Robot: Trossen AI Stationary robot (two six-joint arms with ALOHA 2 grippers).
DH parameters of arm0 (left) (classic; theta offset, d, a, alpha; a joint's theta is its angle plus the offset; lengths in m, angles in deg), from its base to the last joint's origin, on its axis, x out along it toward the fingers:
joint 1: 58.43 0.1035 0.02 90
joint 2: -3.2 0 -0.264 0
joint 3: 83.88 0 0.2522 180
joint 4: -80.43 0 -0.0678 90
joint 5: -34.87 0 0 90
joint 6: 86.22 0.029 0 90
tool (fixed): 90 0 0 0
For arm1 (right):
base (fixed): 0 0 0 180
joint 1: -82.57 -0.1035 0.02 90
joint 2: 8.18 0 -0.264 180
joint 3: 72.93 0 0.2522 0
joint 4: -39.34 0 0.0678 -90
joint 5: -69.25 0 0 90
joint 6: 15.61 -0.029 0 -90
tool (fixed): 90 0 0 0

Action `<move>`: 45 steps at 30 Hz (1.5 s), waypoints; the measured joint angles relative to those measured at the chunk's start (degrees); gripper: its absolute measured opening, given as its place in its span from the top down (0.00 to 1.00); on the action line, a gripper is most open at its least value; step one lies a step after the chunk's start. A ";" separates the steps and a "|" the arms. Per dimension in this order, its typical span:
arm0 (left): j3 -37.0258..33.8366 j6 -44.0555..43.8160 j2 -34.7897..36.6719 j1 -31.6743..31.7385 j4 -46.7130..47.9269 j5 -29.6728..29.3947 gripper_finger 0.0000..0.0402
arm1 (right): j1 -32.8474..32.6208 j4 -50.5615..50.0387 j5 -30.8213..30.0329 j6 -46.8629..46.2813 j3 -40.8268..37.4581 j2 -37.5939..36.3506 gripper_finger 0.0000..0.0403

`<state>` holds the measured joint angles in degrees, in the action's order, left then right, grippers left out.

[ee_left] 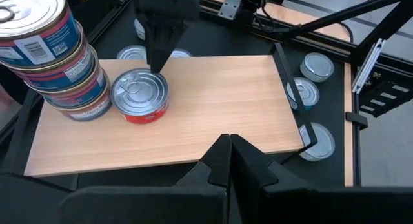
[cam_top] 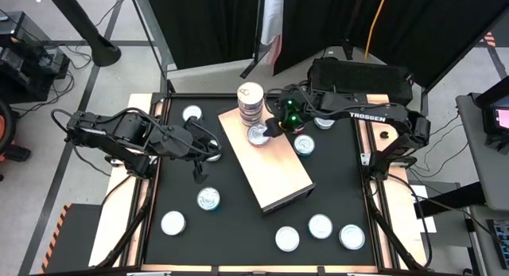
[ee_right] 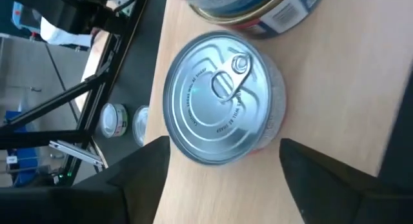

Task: Stack canned seafood by type on shelf
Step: Stack the red tuna can on top of the red tuna can on the shelf

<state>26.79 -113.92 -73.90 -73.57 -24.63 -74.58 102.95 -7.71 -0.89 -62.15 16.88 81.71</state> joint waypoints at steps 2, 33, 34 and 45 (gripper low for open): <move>-0.01 -0.24 0.00 0.00 0.17 -0.36 0.97 | 0.81 -0.39 0.04 -0.69 0.01 -0.73 0.27; -0.04 -1.99 -0.02 8.41 -0.95 -7.12 0.97 | 20.92 6.07 -7.64 11.75 -25.57 -5.27 0.98; -0.04 -1.99 -0.02 8.99 -1.20 -7.12 0.97 | 21.23 5.70 -7.68 11.85 -25.57 -4.82 0.98; -0.04 -1.95 -0.16 12.16 -3.88 -6.97 0.97 | 22.08 4.82 -8.01 16.56 -25.55 0.16 1.00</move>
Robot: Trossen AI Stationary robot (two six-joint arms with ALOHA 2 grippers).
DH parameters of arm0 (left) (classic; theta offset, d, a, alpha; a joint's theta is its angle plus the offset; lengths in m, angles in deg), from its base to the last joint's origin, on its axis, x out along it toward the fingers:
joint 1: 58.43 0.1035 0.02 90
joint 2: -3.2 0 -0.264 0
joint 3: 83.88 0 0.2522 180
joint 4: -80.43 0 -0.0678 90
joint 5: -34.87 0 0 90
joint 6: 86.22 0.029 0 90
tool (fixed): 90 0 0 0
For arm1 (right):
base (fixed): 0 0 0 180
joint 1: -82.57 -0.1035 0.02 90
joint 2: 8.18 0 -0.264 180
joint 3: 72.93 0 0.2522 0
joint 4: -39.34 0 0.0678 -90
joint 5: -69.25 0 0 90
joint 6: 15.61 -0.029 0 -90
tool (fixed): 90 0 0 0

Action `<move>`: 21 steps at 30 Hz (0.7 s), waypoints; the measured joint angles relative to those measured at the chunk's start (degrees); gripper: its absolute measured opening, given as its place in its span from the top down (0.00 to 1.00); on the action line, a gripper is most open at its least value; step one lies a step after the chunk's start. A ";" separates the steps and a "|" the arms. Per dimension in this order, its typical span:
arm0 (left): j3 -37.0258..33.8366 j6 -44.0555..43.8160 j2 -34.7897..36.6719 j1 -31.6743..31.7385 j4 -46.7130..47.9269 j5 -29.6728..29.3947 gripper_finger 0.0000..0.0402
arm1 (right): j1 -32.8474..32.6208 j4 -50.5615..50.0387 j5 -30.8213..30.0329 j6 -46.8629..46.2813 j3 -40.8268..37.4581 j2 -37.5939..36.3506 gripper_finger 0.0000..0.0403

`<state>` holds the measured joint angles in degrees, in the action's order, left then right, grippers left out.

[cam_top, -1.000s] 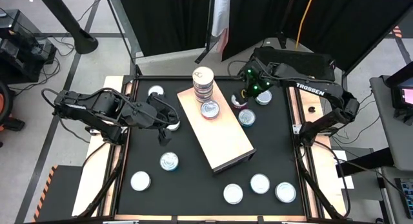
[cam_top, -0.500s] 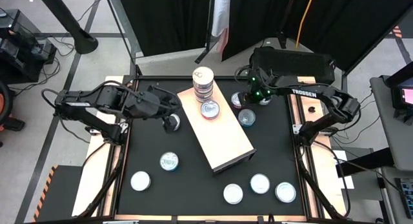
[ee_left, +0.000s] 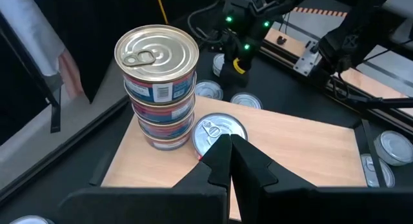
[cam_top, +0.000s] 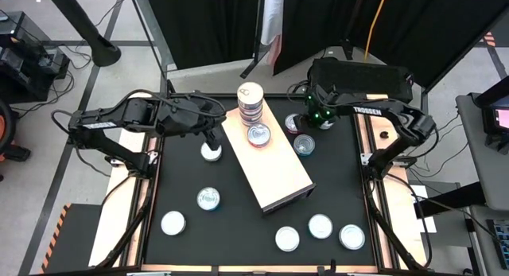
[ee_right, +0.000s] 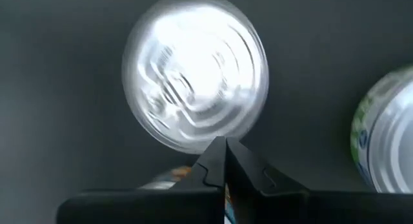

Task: Stack canned seafood by type on shelf
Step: Stack the red tuna can on top of the red tuna can on the shelf

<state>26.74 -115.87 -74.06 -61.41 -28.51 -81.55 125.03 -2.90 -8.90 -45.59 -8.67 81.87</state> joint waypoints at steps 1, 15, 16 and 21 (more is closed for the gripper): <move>0.00 0.04 -0.09 0.00 0.02 -0.02 0.97 | -0.02 -0.65 -0.04 0.63 -0.02 0.27 1.00; 0.00 0.07 -0.65 -0.02 0.26 2.21 0.97 | -0.07 -3.98 1.68 0.38 0.02 -4.00 1.00; 0.00 0.09 -0.65 -0.03 0.26 2.21 0.97 | -0.07 -2.61 1.73 -0.67 -0.01 -4.20 1.00; 0.00 1.89 -0.65 -0.02 0.26 2.23 0.97 | -0.07 3.28 1.57 -4.01 0.02 -2.23 1.00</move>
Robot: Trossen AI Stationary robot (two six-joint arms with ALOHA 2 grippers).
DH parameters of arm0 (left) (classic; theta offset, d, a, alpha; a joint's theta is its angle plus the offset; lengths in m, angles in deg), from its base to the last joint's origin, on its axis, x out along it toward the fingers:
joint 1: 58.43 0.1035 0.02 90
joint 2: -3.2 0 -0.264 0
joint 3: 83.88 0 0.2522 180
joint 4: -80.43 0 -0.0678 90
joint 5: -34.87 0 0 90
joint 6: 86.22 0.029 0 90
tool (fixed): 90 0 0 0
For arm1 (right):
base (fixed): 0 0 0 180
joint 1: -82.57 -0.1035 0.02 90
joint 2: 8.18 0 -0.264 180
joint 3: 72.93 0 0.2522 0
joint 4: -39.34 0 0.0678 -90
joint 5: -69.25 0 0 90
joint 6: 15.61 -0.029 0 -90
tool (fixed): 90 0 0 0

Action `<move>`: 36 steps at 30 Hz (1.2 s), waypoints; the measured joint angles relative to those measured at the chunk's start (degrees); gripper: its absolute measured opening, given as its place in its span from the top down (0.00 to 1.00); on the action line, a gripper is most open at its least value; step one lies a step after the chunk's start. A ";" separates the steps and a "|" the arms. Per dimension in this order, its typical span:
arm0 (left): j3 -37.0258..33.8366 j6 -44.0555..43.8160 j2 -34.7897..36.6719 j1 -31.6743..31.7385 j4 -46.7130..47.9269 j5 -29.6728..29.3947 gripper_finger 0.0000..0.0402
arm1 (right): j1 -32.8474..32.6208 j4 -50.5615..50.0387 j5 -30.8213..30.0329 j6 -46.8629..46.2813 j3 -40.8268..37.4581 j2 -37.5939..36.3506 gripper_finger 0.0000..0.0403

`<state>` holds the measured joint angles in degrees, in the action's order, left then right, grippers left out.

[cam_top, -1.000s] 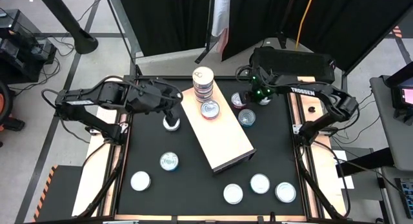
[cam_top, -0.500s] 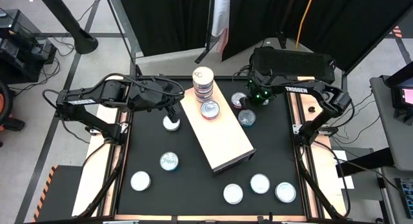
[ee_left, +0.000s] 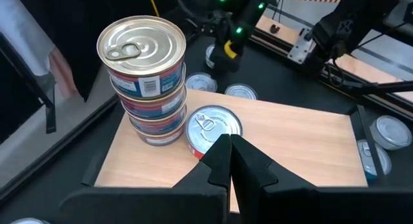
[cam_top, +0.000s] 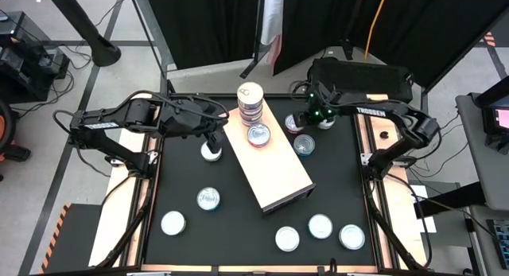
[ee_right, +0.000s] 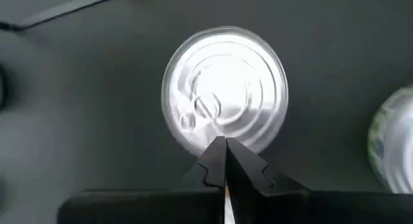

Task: Stack canned seafood by type on shelf
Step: Stack the red tuna can on top of the red tuna can on the shelf

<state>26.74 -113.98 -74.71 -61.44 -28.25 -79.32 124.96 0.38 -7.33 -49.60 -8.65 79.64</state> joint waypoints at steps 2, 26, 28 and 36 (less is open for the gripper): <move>0.00 0.10 0.00 0.00 0.00 0.00 0.97 | 0.00 0.44 -0.08 -0.28 0.00 1.60 1.00; 0.00 2.70 0.00 0.00 2.14 2.51 0.97 | -0.13 -12.26 -0.32 7.66 -3.87 -2.22 1.00; 0.00 2.63 0.01 0.00 2.12 2.51 0.97 | -0.13 -12.44 0.89 6.34 -3.43 -5.33 1.00; 0.00 3.18 0.02 0.00 1.92 2.46 0.97 | -0.01 -12.12 -2.98 3.26 -2.80 -14.42 1.00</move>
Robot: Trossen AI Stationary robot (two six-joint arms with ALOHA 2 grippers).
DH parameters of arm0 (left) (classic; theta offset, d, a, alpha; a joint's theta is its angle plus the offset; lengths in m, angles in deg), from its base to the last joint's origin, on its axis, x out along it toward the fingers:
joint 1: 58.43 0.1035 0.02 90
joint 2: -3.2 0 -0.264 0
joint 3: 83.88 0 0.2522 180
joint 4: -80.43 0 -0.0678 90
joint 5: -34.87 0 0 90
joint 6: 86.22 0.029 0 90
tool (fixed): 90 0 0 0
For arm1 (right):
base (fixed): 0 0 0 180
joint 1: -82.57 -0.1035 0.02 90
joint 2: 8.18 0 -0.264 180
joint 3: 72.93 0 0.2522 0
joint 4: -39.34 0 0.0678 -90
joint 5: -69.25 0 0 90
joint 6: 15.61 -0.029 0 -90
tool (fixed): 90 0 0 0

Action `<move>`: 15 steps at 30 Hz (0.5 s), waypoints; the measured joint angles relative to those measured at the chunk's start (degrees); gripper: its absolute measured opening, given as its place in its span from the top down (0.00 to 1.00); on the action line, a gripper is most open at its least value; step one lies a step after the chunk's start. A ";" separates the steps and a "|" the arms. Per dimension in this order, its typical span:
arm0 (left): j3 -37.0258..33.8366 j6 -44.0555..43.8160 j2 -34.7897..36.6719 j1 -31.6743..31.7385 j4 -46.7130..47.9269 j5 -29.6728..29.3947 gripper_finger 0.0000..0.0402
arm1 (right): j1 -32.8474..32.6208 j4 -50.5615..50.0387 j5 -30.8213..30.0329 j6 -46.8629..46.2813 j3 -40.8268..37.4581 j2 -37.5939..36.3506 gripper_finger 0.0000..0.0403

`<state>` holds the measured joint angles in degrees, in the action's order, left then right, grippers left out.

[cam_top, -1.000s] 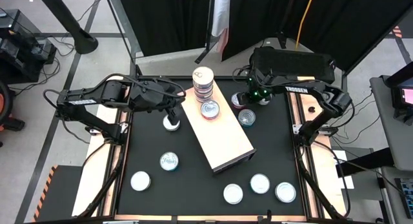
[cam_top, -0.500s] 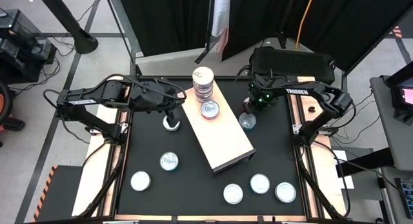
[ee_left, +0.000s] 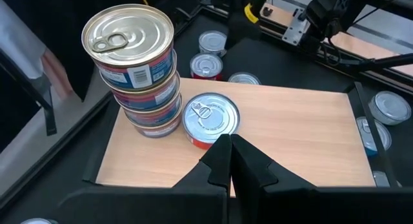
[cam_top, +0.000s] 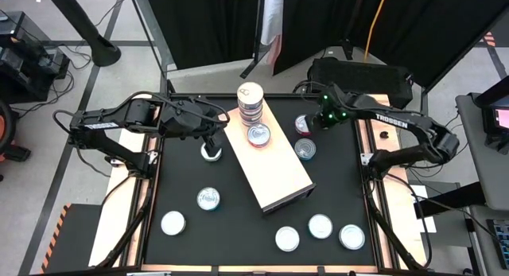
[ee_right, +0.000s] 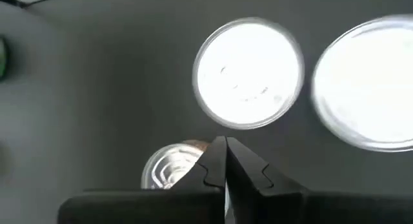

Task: Stack canned seafood by type on shelf
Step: Stack the red tuna can on top of the red tuna can on the shelf

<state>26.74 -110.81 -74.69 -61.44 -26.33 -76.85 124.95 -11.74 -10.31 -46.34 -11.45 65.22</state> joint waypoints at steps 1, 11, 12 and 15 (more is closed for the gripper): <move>0.00 0.20 0.00 0.00 -0.02 -0.06 0.97 | 0.18 -0.06 -0.13 0.50 0.00 -0.02 1.00; 0.00 0.88 0.00 0.00 -0.68 -0.22 0.97 | 0.80 5.41 -0.38 1.48 -0.82 9.46 1.00; 0.00 0.23 0.00 0.00 -0.76 0.26 0.97 | 0.80 5.47 -0.39 1.58 -0.84 10.58 1.00; 0.00 -2.36 0.00 -0.19 -0.52 0.84 0.97 | 0.48 5.23 -0.46 2.83 -0.80 12.70 1.00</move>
<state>26.74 -113.16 -74.69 -61.63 -26.85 -76.02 125.44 -6.51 -10.76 -43.51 -12.25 77.92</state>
